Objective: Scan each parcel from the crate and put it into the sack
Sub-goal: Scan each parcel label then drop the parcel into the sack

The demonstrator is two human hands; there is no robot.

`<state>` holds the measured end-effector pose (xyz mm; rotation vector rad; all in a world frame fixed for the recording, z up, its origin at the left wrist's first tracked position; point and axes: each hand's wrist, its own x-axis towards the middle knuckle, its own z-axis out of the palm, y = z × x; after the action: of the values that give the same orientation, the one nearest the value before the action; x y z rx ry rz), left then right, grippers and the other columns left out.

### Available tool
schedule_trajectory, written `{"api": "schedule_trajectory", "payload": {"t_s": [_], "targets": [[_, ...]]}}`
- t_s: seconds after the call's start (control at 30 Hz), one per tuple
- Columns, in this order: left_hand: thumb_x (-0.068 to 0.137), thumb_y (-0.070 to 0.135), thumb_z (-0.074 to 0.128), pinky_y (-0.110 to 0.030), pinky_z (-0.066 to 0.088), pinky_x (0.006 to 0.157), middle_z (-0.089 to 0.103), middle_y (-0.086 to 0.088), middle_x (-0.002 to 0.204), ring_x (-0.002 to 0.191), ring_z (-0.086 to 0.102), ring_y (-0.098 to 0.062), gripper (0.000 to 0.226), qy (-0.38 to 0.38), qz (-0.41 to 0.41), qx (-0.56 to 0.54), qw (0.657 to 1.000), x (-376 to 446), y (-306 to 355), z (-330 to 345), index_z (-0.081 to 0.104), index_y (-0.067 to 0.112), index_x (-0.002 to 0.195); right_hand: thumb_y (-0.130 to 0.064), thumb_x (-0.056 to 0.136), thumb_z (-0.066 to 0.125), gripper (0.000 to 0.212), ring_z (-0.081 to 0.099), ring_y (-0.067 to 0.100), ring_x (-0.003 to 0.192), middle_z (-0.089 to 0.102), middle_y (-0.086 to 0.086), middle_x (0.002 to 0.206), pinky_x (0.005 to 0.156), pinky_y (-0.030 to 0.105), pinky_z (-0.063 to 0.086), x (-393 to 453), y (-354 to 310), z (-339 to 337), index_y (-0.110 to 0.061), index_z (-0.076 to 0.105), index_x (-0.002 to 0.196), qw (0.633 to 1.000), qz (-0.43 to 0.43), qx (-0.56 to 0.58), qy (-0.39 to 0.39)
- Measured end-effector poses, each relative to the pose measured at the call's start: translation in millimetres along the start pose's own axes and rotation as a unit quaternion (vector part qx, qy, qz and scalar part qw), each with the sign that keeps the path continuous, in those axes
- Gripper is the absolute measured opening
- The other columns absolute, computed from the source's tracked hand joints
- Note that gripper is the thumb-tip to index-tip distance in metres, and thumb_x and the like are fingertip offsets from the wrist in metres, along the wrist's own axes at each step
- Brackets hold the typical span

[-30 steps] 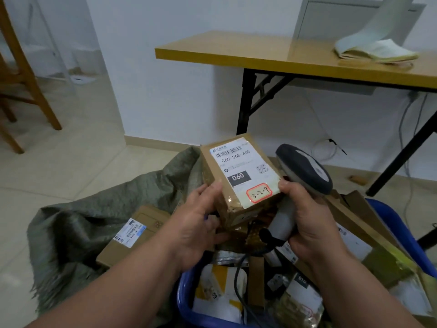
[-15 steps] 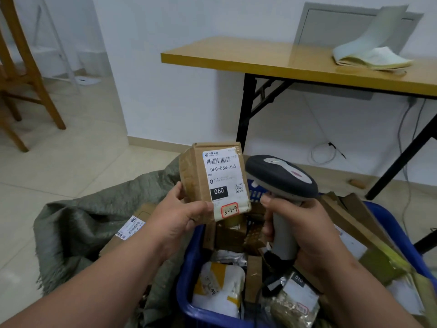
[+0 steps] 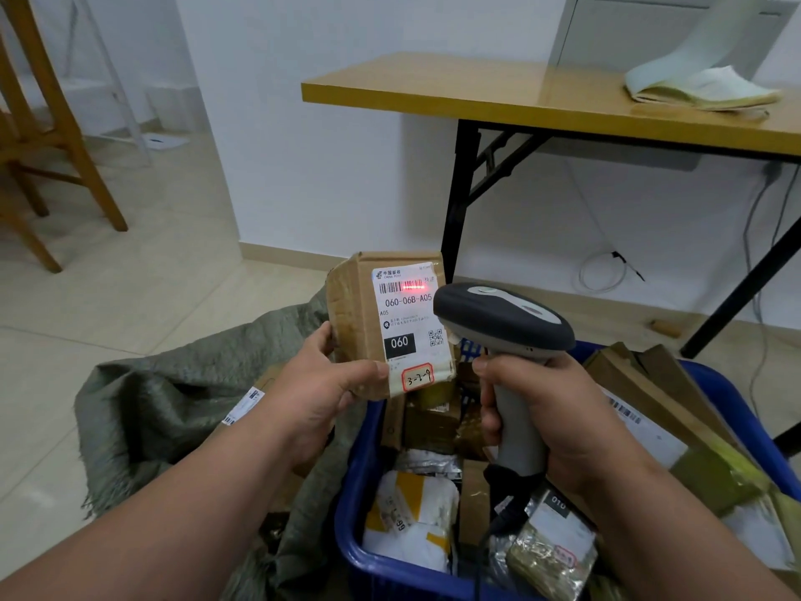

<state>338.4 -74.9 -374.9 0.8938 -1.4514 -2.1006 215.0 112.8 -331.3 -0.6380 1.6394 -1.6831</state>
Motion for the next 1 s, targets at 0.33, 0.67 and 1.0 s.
{"api": "schedule_trajectory", "payload": {"t_s": [0.33, 0.67, 1.0], "targets": [[0.070, -0.003, 0.080, -0.048, 0.054, 0.093, 0.071, -0.001, 0.115, 0.100, 0.072, -0.025, 0.082, 0.011, -0.011, 0.029, 0.999, -5.1, 2.9, -8.7, 0.044, 0.024, 0.138, -0.016, 0.081, 0.069, 0.013, 0.057, 0.019, 0.049, 0.058, 0.008, 0.056, 0.047, 0.027, 0.049, 2.1, -0.9, 6.4, -0.006, 0.060, 0.078, 0.999, 0.016, -0.024, 0.014], [0.077, 0.015, 0.078, -0.045, 0.056, 0.084, 0.074, -0.009, 0.101, 0.091, 0.071, -0.028, 0.040, 0.183, -0.026, 0.105, 0.977, 2.8, 22.9, -89.0, 0.060, 0.014, 0.112, -0.027, 0.079, 0.076, 0.027, 0.066, 0.018, 0.056, 0.067, 0.004, 0.064, 0.049, 0.025, 0.051, 17.1, 10.1, 26.2, -0.008, 0.065, 0.095, 0.996, 0.037, -0.078, 0.024], [0.043, 0.052, 0.084, -0.046, 0.060, 0.070, 0.067, -0.013, 0.108, 0.087, 0.069, -0.034, 0.100, 0.252, -0.123, 0.290, 0.915, 2.9, 9.9, -170.9, 0.048, 0.017, 0.130, -0.024, 0.079, 0.078, 0.022, 0.067, 0.015, 0.052, 0.070, 0.001, 0.061, 0.048, 0.025, 0.053, 33.6, 27.7, 61.2, -0.021, 0.065, 0.096, 0.989, 0.072, -0.132, 0.006]]}}
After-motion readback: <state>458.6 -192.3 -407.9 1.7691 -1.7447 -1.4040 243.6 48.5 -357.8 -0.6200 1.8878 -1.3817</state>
